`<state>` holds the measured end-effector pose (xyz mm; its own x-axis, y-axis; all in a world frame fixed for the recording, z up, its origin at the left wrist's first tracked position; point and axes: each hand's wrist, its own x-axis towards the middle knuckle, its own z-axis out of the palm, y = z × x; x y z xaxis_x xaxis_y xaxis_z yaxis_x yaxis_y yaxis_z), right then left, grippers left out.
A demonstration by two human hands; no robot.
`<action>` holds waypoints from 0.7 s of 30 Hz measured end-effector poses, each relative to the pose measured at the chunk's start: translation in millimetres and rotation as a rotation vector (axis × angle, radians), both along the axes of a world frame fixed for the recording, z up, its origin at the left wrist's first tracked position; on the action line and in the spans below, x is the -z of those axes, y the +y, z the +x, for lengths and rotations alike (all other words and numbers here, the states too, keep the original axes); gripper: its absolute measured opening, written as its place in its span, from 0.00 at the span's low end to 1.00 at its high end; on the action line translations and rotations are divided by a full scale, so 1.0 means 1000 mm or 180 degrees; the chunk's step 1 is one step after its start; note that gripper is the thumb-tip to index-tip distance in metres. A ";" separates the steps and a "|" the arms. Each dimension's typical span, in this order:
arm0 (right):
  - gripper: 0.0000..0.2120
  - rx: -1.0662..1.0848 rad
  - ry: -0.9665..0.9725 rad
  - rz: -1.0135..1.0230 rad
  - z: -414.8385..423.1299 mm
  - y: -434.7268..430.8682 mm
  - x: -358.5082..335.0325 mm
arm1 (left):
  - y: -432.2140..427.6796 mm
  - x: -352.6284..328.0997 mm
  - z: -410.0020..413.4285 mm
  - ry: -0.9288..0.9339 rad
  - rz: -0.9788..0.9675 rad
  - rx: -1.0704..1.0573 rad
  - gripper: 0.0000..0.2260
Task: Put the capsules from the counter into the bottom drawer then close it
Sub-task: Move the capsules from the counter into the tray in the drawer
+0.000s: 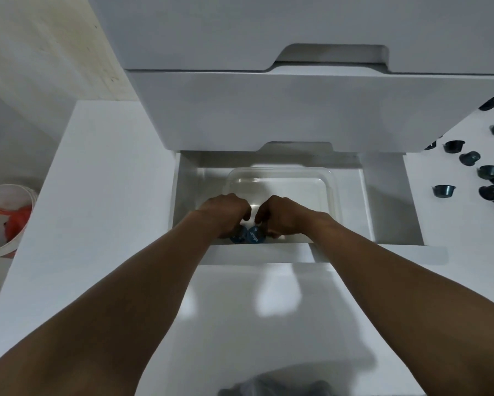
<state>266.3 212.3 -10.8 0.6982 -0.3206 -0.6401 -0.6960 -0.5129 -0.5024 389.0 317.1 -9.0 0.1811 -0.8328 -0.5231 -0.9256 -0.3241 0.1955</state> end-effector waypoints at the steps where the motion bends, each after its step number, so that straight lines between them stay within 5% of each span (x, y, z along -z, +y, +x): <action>1: 0.12 -0.0005 -0.0029 -0.0050 -0.001 -0.002 -0.002 | 0.001 -0.003 -0.001 -0.0008 -0.0068 -0.0044 0.17; 11: 0.16 0.0225 -0.0939 -0.1628 -0.036 -0.019 -0.051 | 0.014 -0.060 -0.041 -0.0854 -0.1674 -0.1141 0.15; 21: 0.21 0.0617 -0.1967 -0.2708 -0.137 0.004 -0.131 | 0.028 -0.124 -0.113 -0.1401 -0.2854 -0.0768 0.17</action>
<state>128.9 215.9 119.8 0.7141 -0.6354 0.2937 -0.5504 -0.7689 -0.3253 275.6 345.0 115.0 0.4208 -0.8005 0.4268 -0.9034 -0.4128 0.1164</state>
